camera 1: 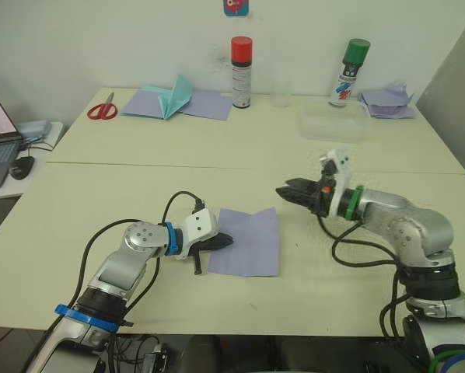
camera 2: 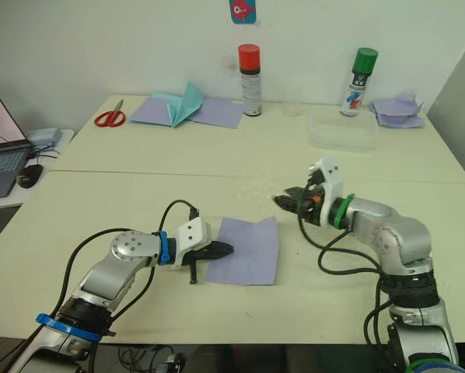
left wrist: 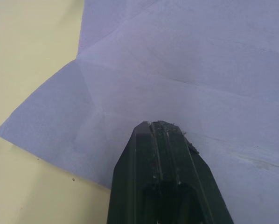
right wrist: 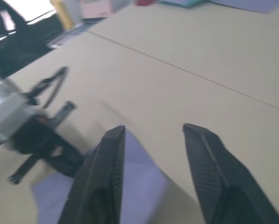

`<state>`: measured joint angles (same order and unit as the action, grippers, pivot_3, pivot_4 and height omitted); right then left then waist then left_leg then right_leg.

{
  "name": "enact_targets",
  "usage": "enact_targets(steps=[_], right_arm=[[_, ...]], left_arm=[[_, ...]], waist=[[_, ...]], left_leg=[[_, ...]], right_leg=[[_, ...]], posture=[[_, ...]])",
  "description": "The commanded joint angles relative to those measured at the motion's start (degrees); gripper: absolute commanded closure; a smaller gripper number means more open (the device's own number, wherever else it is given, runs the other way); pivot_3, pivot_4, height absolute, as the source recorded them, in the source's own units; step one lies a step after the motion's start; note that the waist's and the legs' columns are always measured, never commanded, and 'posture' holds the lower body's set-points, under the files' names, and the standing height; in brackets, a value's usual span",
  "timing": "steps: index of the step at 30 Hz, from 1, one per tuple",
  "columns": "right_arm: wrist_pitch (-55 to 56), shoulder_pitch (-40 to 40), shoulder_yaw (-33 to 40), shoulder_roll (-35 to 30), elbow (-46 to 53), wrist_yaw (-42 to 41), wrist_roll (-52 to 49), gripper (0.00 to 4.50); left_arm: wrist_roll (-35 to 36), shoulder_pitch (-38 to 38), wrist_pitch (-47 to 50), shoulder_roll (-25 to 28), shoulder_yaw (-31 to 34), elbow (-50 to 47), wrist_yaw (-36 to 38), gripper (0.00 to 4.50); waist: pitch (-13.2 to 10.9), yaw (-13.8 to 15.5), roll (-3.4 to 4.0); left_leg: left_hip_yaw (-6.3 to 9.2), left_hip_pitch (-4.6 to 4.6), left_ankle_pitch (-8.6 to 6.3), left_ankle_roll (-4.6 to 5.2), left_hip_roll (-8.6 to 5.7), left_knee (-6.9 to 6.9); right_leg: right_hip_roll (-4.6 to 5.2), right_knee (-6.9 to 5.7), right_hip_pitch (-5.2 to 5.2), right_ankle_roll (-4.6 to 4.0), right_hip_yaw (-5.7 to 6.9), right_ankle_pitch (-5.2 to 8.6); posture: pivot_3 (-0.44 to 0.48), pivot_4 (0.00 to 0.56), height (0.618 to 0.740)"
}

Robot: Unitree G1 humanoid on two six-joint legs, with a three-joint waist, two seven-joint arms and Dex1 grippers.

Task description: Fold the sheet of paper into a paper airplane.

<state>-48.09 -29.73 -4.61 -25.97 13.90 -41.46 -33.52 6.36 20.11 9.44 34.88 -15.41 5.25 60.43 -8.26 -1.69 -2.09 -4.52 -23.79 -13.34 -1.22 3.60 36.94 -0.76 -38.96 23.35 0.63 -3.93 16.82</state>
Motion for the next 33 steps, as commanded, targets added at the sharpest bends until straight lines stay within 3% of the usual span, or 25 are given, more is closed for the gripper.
enact_targets(steps=[1,3,10,21,33], right_arm=[[4.69,2.64,-5.5,2.28,2.09,-3.89,0.9,3.78],[6.79,4.21,-9.25,3.35,0.71,-4.34,3.51,4.42],[17.57,8.01,-17.39,5.43,-10.07,-3.46,14.84,4.47],[23.65,6.9,-11.87,5.48,-20.57,0.93,20.81,4.47],[26.19,5.85,-9.56,5.08,-25.29,3.58,24.22,4.47]], left_arm=[[-2.8,-0.92,1.03,-0.27,-2.17,2.86,-0.34,4.5],[-3.19,-0.66,0.77,-0.31,-2.4,3.03,-0.4,4.5],[-3.1,-0.82,0.85,0.22,-2.2,2.8,-0.17,4.5],[-3.09,-1.46,1.29,0.67,-2.03,2.21,-0.41,4.5],[-3.18,-0.68,1.12,0.21,-2.32,3.1,-0.66,4.5]], waist=[[0.01,0.03,-0.01],[0.01,0.04,-0.02],[0.02,0.06,-0.04],[0.05,0.05,-0.04],[0.11,0.07,-0.03]], left_leg=[[0.0,0.0,0.0,0.0,-0.02,0.02],[-0.01,0.0,0.0,0.0,-0.02,0.05],[-0.06,0.05,0.0,0.0,-0.03,0.11],[-0.13,0.22,0.01,0.0,-0.02,0.09],[-0.17,0.3,0.01,0.0,-0.02,0.09]], right_leg=[[0.0,0.01,-0.02,0.0,-0.01,0.0],[0.02,0.01,-0.04,0.0,-0.04,-0.01],[0.03,-0.02,-0.06,0.01,0.01,-0.02],[0.02,-0.04,-0.16,0.0,-0.01,-0.02],[0.02,-0.05,-0.22,0.01,-0.07,-0.03]], posture=[[0.0,0.15,0.74],[0.0,0.15,0.74],[0.0,0.15,0.74],[0.0,0.15,0.74],[0.0,0.15,0.74]])
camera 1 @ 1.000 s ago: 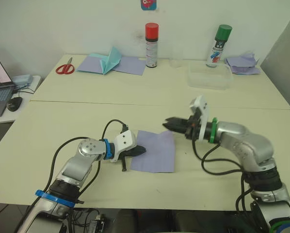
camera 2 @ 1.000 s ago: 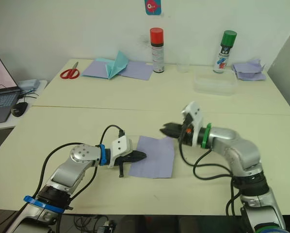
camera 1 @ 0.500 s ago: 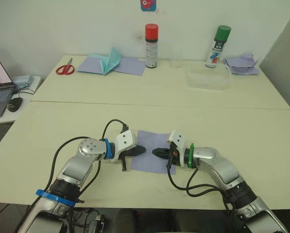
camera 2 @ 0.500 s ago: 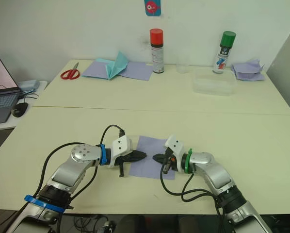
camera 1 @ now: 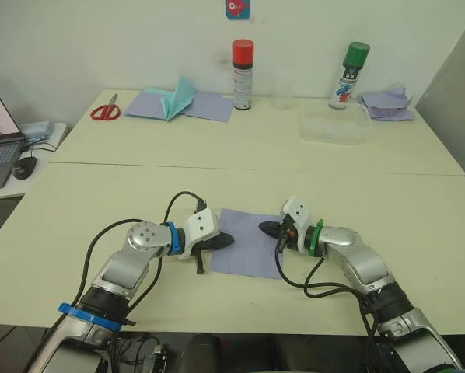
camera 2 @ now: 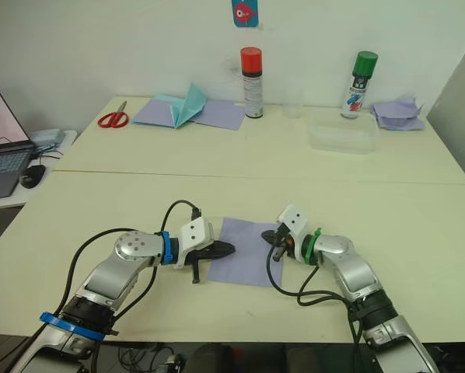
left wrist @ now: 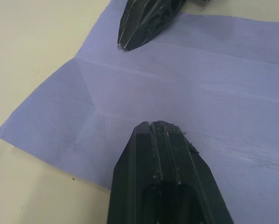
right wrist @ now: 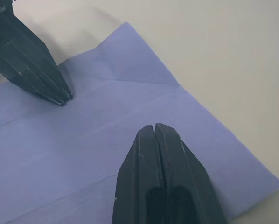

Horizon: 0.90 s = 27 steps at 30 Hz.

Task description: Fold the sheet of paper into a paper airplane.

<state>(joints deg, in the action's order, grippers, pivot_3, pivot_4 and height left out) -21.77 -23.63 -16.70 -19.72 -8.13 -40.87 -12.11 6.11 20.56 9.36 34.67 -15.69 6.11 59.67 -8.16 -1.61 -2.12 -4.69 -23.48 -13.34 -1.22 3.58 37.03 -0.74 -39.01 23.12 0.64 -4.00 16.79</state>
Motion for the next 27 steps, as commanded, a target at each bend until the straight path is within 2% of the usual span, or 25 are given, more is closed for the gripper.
enact_targets(steps=[1,5,9,14,17,21,27], right_arm=[[0.06,-0.42,2.8,-1.27,-3.81,3.33,3.06,4.47],[1.96,-0.66,3.27,-1.99,-5.17,3.18,4.42,4.47],[4.97,-0.35,7.0,1.99,1.55,-0.33,-2.67,4.47],[6.92,1.3,5.81,3.72,9.3,-5.4,-5.62,4.47],[7.71,2.95,3.0,2.75,11.41,-9.07,-5.08,4.47],[2.47,3.53,-3.14,-2.12,8.73,-10.16,1.45,4.47],[1.09,2.94,-4.98,-4.21,5.33,-10.31,4.63,4.47]], left_arm=[[-2.92,-1.1,1.21,0.4,-2.05,2.28,0.05,4.5],[-2.61,-0.91,1.6,0.01,-2.0,2.49,-0.23,4.5],[-2.62,-0.89,1.87,-0.16,-2.0,2.61,-0.39,4.5],[-2.72,-0.99,1.81,0.1,-1.95,2.72,-0.26,4.5],[-2.98,-0.89,1.77,0.29,-2.06,2.78,-0.39,4.5],[-3.16,-0.63,1.84,0.32,-2.22,2.83,-0.38,4.5],[-1.54,0.03,3.94,-0.12,-1.18,1.33,-0.18,4.5]], waist=[[0.02,0.0,0.01],[0.07,0.01,0.03],[0.07,0.04,0.04],[0.03,0.0,0.11],[0.05,0.04,0.08],[0.05,0.03,0.08],[0.09,0.01,0.11]], left_leg=[[-0.01,0.02,0.0,0.0,0.0,0.0],[-0.03,0.04,0.0,0.0,-0.01,-0.01],[-0.02,0.05,0.0,0.0,0.0,-0.03],[-0.03,0.04,0.0,0.0,0.02,-0.05],[-0.02,0.04,0.0,0.0,0.0,-0.04],[-0.06,0.04,0.0,0.0,0.0,-0.04],[-0.06,0.07,0.0,0.0,0.01,-0.04]], right_leg=[[0.0,0.0,-0.02,0.0,0.01,0.0],[0.0,0.0,-0.03,-0.01,0.0,0.0],[0.0,0.0,-0.03,-0.01,-0.04,-0.01],[-0.01,-0.04,0.01,0.0,-0.04,0.0],[0.0,-0.01,-0.02,0.0,0.0,0.0],[0.0,-0.02,0.01,-0.01,0.0,-0.01],[-0.01,-0.03,0.01,-0.01,-0.01,0.0]], posture=[[0.0,0.15,0.74],[0.0,0.15,0.74],[0.0,0.15,0.74],[0.0,0.15,0.74],[0.0,0.15,0.74],[0.0,0.15,0.74],[0.0,0.15,0.74]])
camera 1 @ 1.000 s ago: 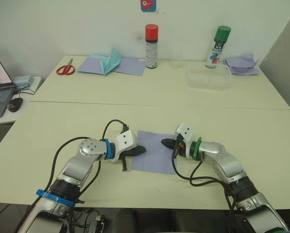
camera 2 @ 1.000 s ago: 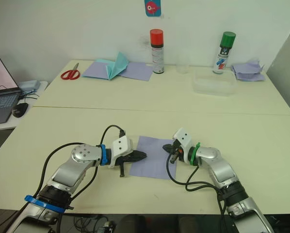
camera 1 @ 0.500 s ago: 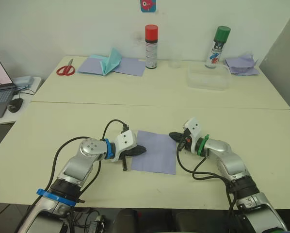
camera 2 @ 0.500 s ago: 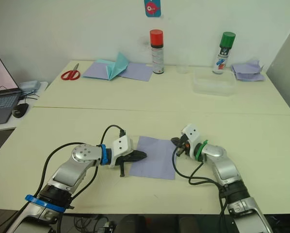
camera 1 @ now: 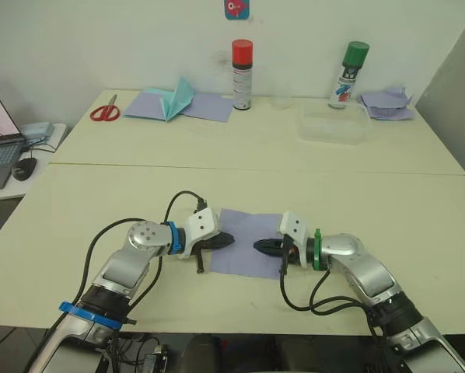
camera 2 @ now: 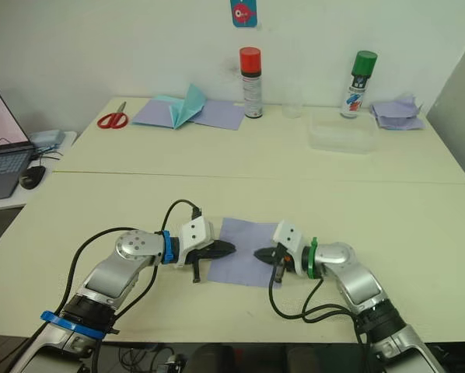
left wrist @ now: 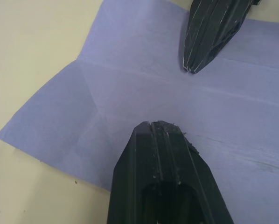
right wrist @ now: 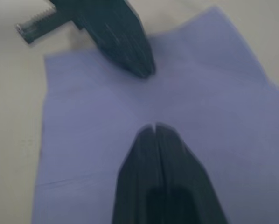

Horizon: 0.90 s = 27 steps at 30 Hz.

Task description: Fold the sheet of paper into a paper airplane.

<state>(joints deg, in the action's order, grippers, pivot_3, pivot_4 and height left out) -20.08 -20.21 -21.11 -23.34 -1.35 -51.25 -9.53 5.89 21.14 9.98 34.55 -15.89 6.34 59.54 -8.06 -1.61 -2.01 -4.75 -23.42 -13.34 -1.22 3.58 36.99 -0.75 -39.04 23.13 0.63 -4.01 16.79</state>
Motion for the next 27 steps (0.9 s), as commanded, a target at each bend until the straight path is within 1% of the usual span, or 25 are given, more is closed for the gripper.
enact_targets(steps=[1,3,6,8,10,13,15,21,27], right_arm=[[-0.49,-0.56,-0.65,-0.56,-1.87,0.15,2.29,4.47],[-1.01,-0.33,-0.36,-0.16,-1.98,0.31,1.79,4.47],[-0.93,0.22,-0.65,-0.13,-1.69,0.44,1.97,4.47],[-0.81,0.56,-0.85,-0.28,-1.41,0.43,2.17,4.47],[-0.91,0.81,-0.85,-0.49,-1.08,0.36,2.15,4.47],[-1.22,1.06,-0.62,-0.97,-0.49,0.18,1.96,4.47],[-1.27,1.2,-0.62,-1.24,-0.24,0.15,2.08,4.47],[-1.58,1.34,-0.63,-1.35,0.13,0.5,2.17,4.47],[-1.52,1.17,-0.85,-1.27,-0.19,0.6,2.38,4.47]], left_arm=[[-0.31,-0.12,4.38,-0.32,-0.34,0.35,-0.01,4.5],[2.06,0.68,6.46,-0.93,0.9,-1.58,0.47,4.5],[7.67,2.35,11.95,-2.59,3.24,-6.02,1.36,4.5],[9.3,3.41,14.33,-3.78,3.64,-7.53,1.12,4.5],[8.26,4.06,14.41,-5.02,2.89,-6.27,-0.36,4.5],[2.18,4.3,9.93,-4.99,0.08,-0.36,-3.36,4.5],[-0.36,4.49,8.12,-5.0,-0.64,2.76,-5.04,4.5],[-3.96,6.39,4.85,-5.15,1.16,9.41,-10.86,4.5],[-4.86,8.31,1.57,-5.98,4.14,14.49,-17.03,4.5]], waist=[[0.0,0.0,0.0],[0.0,0.01,-0.01],[-0.01,-0.01,-0.02],[-0.03,-0.02,-0.05],[-0.03,-0.04,-0.05],[-0.03,-0.04,-0.04],[-0.03,-0.05,-0.05],[-0.03,0.07,-0.09],[-0.03,0.01,-0.09]], left_leg=[[0.01,0.0,0.0,0.0,0.0,0.0],[0.01,0.0,0.0,0.0,0.0,0.01],[0.0,0.0,0.0,0.0,0.0,0.02],[0.0,-0.01,0.0,0.0,0.01,0.02],[0.01,-0.03,0.0,0.0,0.01,0.01],[0.01,-0.02,0.0,0.0,0.0,0.0],[0.01,-0.02,0.0,0.0,-0.01,-0.02],[0.02,-0.03,0.0,0.0,-0.01,0.02],[0.0,-0.01,0.0,0.0,0.0,0.01]], right_leg=[[-0.01,0.0,-0.01,0.0,0.01,0.0],[-0.01,0.0,-0.02,0.0,0.02,0.0],[-0.02,0.0,-0.01,0.01,0.03,0.0],[-0.03,-0.01,0.01,0.01,0.04,0.0],[-0.04,0.0,0.01,0.01,0.03,0.0],[-0.05,0.0,0.02,0.01,0.0,0.0],[-0.05,0.01,0.02,-0.01,0.0,-0.01],[-0.04,0.01,0.0,-0.01,0.01,-0.02],[-0.04,0.0,0.0,0.0,0.02,-0.02]], posture=[[0.0,0.15,0.74],[0.0,0.15,0.74],[0.0,0.15,0.74],[0.0,0.15,0.74],[0.0,0.15,0.74],[0.0,0.15,0.74],[0.0,0.15,0.74],[0.0,0.15,0.74],[0.0,0.15,0.74]])
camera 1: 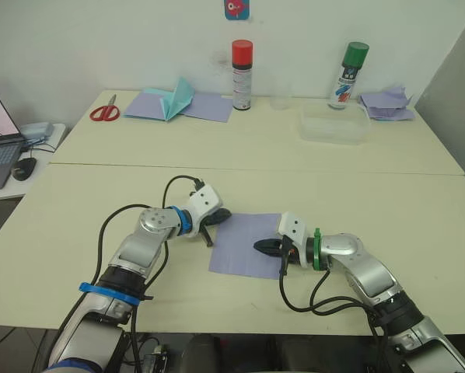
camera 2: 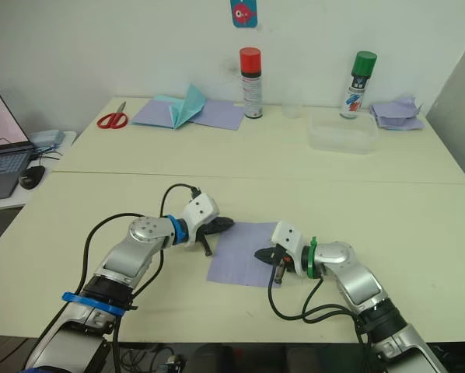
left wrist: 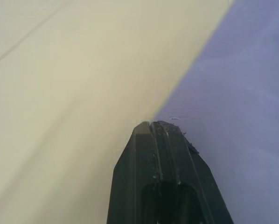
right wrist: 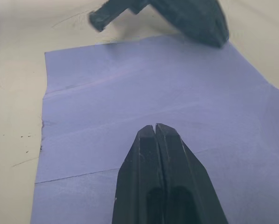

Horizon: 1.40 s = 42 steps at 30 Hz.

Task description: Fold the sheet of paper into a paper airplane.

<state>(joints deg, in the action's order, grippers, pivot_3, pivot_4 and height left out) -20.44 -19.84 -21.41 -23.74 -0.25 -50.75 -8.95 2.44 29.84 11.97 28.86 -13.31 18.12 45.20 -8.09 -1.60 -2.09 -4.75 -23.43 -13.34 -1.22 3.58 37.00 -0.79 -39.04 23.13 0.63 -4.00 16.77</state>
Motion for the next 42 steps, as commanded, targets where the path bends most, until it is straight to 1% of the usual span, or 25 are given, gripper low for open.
enact_targets(steps=[1,5,7,9,12,15,17,19,21,27,30,32,34,35,37,39,40,42], right_arm=[[-1.15,0.71,-0.59,-0.83,-1.38,0.08,1.83,4.47],[-1.02,0.38,-0.68,-0.68,-1.73,0.05,1.89,4.47],[-0.92,0.11,-0.74,-0.49,-1.98,0.1,1.94,4.47],[-0.78,-0.03,-0.77,-0.37,-2.17,0.1,2.0,4.47],[-0.56,-0.39,-0.96,-0.27,-2.57,0.14,2.32,4.47],[-0.4,-0.62,-1.12,-0.28,-2.88,0.16,2.59,4.47],[-0.33,-0.67,-1.12,-0.25,-3.02,0.04,2.71,4.47],[-0.22,-0.76,-1.15,-0.2,-3.23,-0.08,2.84,4.47],[-0.18,-1.0,-1.0,-0.15,-3.45,-0.05,2.9,4.47],[-0.14,-1.38,-0.3,-0.55,-3.34,-0.21,2.65,4.47],[-1.26,-1.43,0.41,-0.55,-2.1,0.35,2.18,4.47],[-0.44,-1.51,1.81,0.24,-1.53,0.79,1.02,4.47],[-0.59,-1.46,5.12,2.12,-0.8,1.98,-1.99,4.47],[-0.55,-1.46,6.41,2.69,-0.55,2.46,-2.76,4.11],[0.68,-1.67,8.02,2.81,-0.56,4.22,-2.01,3.67],[1.7,-1.9,9.5,2.81,-1.21,6.56,-0.86,2.88],[2.26,-1.94,9.86,2.56,-1.42,7.1,-0.39,2.58],[2.69,-1.86,10.74,2.25,-1.56,8.16,0.04,2.58]], left_arm=[[-0.87,-0.45,-0.56,-0.48,2.29,2.58,-2.98,4.5],[4.32,-1.4,-0.84,-1.74,6.38,-1.68,-1.66,4.5],[8.94,-2.85,-0.88,-2.14,9.03,-6.87,0.74,4.5],[14.02,-5.22,1.4,-1.37,10.66,-14.12,4.42,4.5],[17.13,-7.54,4.72,0.81,10.96,-20.76,7.56,4.5],[18.18,-8.74,7.53,2.43,9.74,-24.5,9.05,4.5],[16.12,-9.35,9.15,3.98,7.08,-25.29,9.77,4.5],[11.39,-9.67,6.99,5.02,4.04,-22.86,9.22,4.5],[8.38,-10.01,5.4,5.21,1.72,-20.04,8.96,4.5],[5.62,-10.18,4.19,4.07,-0.49,-16.64,8.95,4.5],[2.43,-10.41,1.7,4.98,-2.74,-14.88,10.09,4.5],[1.63,-10.28,1.09,4.81,-3.42,-14.14,10.4,4.5],[1.25,-10.1,0.91,4.5,-3.88,-13.73,10.58,4.5],[1.0,-10.04,0.8,4.44,-4.1,-13.56,10.68,4.5],[0.01,-9.76,0.47,4.42,-4.54,-12.81,10.51,4.5],[-1.04,-9.32,-0.35,4.49,-4.88,-11.51,10.45,4.5],[-1.29,-9.14,-0.52,4.47,-4.85,-11.04,10.39,4.5],[-1.52,-8.81,-0.75,4.4,-4.65,-10.34,10.13,4.5]], waist=[[0.0,0.0,0.0],[-0.01,-0.03,0.0],[-0.03,-0.04,-0.03],[-0.06,-0.06,-0.08],[-0.06,-0.12,-0.08],[-0.06,-0.17,-0.08],[-0.06,-0.19,-0.08],[-0.06,-0.17,-0.08],[-0.06,-0.15,-0.08],[-0.06,-0.12,-0.09],[-0.06,-0.09,-0.09],[-0.06,-0.03,-0.08],[-0.06,0.07,-0.09],[-0.06,0.1,-0.08],[-0.06,0.17,-0.08],[-0.06,0.23,-0.08],[-0.06,0.23,-0.08],[-0.06,0.21,-0.08]], left_leg=[[0.0,0.0,0.0,0.0,0.0,-0.01],[0.0,0.0,0.0,0.0,0.02,-0.01],[0.0,-0.02,0.0,-0.01,0.02,-0.01],[0.0,-0.05,0.0,-0.01,0.04,-0.02],[0.01,-0.04,0.0,-0.02,0.04,-0.02],[0.01,0.01,0.01,-0.02,0.04,-0.01],[0.01,0.02,0.01,-0.02,0.04,-0.01],[0.0,0.02,0.01,-0.02,0.03,-0.01],[0.0,0.02,0.01,-0.02,0.02,-0.01],[-0.01,0.01,0.01,-0.02,0.04,-0.01],[-0.01,0.01,0.01,-0.02,0.03,-0.01],[-0.01,0.01,0.01,-0.02,0.03,0.0],[-0.01,0.01,0.01,-0.02,0.01,0.0],[-0.01,0.0,0.01,-0.02,0.01,0.0],[-0.02,-0.01,0.01,-0.01,-0.01,0.0],[-0.02,-0.02,0.0,-0.01,-0.03,-0.01],[-0.02,-0.02,0.0,-0.01,-0.03,-0.01],[-0.01,-0.02,0.0,-0.01,-0.02,-0.01]], right_leg=[[0.0,0.0,0.0,-0.02,0.0,-0.01],[0.0,-0.01,0.01,-0.08,0.02,-0.05],[0.0,-0.01,0.04,-0.09,0.02,-0.05],[0.01,-0.01,0.05,-0.23,0.02,-0.14],[0.02,-0.02,0.03,-0.25,0.0,-0.15],[0.01,-0.03,0.01,-0.15,0.0,-0.09],[0.0,-0.03,0.01,0.0,0.0,0.0],[0.0,-0.03,0.01,0.01,0.01,0.0],[0.0,-0.02,0.01,0.0,0.01,0.0],[0.0,-0.02,0.04,-0.02,0.0,-0.01],[0.0,-0.02,0.03,-0.02,-0.01,-0.01],[0.0,-0.02,0.02,-0.04,-0.02,-0.02],[0.0,-0.02,0.02,-0.05,-0.02,-0.03],[0.01,-0.02,0.02,-0.05,-0.01,-0.02],[0.02,-0.02,0.02,-0.1,-0.02,-0.05],[0.03,0.01,0.02,-0.11,-0.01,-0.06],[0.04,0.01,0.02,-0.1,-0.01,-0.06],[0.04,0.0,0.02,-0.1,-0.01,-0.06]], posture=[[0.0,0.15,0.74],[0.0,0.15,0.74],[0.0,0.15,0.74],[0.0,0.15,0.74],[0.0,0.15,0.74],[0.0,0.15,0.74],[0.0,0.15,0.74],[0.0,0.15,0.74],[0.0,0.15,0.74],[0.0,0.15,0.74],[0.0,0.15,0.74],[0.0,0.15,0.74],[0.0,0.15,0.74],[0.0,0.15,0.74],[0.0,0.15,0.74],[0.0,0.15,0.74],[0.0,0.15,0.74],[0.0,0.15,0.74]])
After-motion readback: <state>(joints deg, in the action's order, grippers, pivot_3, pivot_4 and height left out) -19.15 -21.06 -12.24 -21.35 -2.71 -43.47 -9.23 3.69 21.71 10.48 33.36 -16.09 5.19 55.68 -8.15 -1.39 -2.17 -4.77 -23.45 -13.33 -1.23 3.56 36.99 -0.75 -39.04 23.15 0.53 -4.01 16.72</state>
